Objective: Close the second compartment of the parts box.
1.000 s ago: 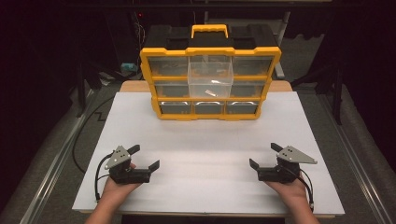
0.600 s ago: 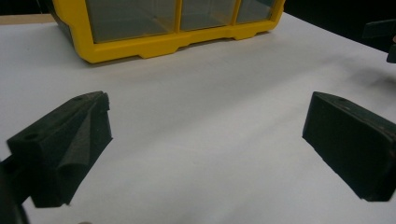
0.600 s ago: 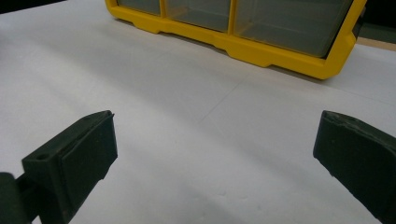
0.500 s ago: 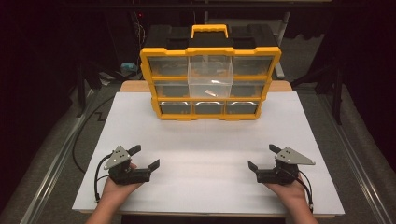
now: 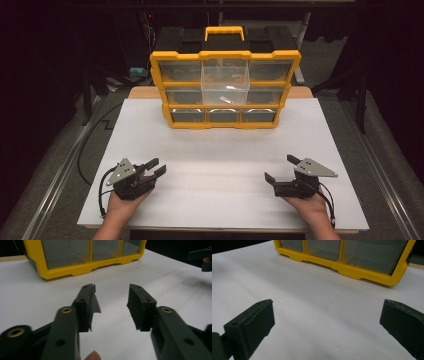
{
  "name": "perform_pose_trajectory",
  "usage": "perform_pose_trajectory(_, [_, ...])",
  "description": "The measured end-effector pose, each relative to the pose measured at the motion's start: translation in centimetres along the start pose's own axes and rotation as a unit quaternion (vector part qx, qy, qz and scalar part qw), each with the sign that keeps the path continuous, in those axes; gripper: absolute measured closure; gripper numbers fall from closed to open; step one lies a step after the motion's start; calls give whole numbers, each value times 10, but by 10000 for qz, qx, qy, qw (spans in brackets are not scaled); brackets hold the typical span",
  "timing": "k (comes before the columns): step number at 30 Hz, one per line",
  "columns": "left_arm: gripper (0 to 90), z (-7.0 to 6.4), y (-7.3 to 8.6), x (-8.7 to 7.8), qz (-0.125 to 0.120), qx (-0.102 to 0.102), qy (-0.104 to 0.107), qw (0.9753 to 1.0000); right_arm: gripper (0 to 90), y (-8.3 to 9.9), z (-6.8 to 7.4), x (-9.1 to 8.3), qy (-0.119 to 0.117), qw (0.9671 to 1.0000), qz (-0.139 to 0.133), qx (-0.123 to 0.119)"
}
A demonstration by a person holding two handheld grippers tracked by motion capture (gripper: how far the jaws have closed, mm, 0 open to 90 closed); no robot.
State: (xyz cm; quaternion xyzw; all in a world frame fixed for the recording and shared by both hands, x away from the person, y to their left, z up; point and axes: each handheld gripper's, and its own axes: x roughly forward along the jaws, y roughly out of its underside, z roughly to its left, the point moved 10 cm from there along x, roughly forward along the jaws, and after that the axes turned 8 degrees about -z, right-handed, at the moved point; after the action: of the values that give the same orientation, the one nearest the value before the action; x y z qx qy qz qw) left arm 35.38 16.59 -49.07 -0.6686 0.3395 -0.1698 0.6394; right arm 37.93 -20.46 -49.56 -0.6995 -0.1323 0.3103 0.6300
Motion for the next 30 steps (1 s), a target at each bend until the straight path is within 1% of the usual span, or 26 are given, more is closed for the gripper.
perform_pose_trajectory(2, [654,1,0,-1,7,-7,-22,10000,0,0,0,0,-5,10000,-11,-8])
perform_pose_trajectory(5, [745,0,0,-1,58,85,-68,9999,0,1,-1,0,-2,10000,4,12])
perform_pose_trajectory(7, [793,-1,0,0,74,113,-92,9999,0,2,-2,0,12,10000,20,-3])
perform_pose_trajectory(9, [843,-1,0,1,102,143,-159,9997,0,2,-2,0,0,10000,24,8])
perform_pose_trajectory(11, [884,-1,0,2,98,129,-188,9997,0,2,-3,0,3,10000,25,-9])
perform_pose_trajectory(14, [897,-3,1,3,111,169,-186,9996,0,1,-4,-1,16,10000,0,-32])
perform_pose_trajectory(18, [898,-4,0,2,77,188,-171,9996,0,2,-3,0,28,10000,45,-46])
perform_pose_trajectory(24, [899,-8,2,4,130,192,-73,9997,1,1,-2,2,32,10000,29,-43])
perform_pose_trajectory(26, [898,-8,3,6,160,164,-79,9997,1,0,-1,2,5,10000,12,-59])
perform_pose_trajectory(28, [898,-9,4,6,194,115,-21,9997,1,1,-2,1,24,10000,34,-68])
perform_pose_trajectory(30, [898,-9,3,6,185,67,14,9998,1,1,-1,2,-4,10000,55,-48])
